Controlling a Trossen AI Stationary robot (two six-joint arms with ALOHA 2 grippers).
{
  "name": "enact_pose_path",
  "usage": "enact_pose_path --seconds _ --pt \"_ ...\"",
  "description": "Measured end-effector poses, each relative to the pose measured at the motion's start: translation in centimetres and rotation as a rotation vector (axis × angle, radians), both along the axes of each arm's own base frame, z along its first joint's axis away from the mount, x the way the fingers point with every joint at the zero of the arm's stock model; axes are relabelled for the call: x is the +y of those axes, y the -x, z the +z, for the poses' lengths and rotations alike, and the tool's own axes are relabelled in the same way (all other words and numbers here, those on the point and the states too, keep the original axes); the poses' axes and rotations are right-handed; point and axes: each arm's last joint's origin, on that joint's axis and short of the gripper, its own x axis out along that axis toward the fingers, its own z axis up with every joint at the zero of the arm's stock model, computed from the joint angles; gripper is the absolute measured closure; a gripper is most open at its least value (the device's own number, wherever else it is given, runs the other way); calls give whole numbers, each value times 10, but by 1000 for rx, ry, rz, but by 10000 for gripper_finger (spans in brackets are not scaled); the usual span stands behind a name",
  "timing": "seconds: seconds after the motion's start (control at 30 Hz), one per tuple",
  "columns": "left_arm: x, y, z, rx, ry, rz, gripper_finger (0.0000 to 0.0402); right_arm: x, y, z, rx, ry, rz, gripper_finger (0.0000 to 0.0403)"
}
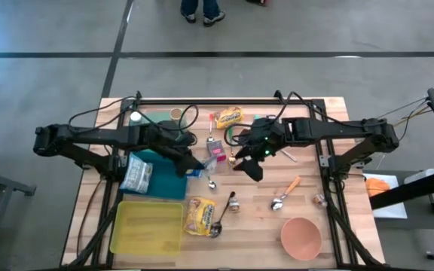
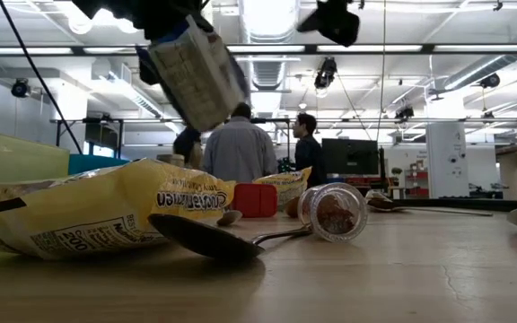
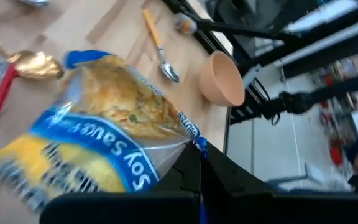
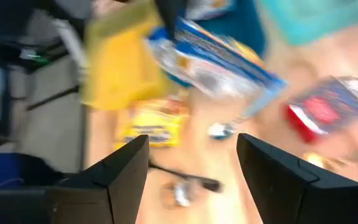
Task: Pick & Place Food Item
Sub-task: Put the blue noodle pack into the dark blue bin
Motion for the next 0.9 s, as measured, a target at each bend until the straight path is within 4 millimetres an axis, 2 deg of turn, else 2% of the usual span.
enact_pose_path --seconds 0.23,0.67,0.9 --pt "0 17 7 69 60 107 401 -3 10 -2 72 98 -54 160" --pt "-2 68 18 245 151 279 401 -13 26 -14 271 336 -273 160" --pt "-3 94 15 385 159 376 401 -26 30 -28 337 326 -337 160"
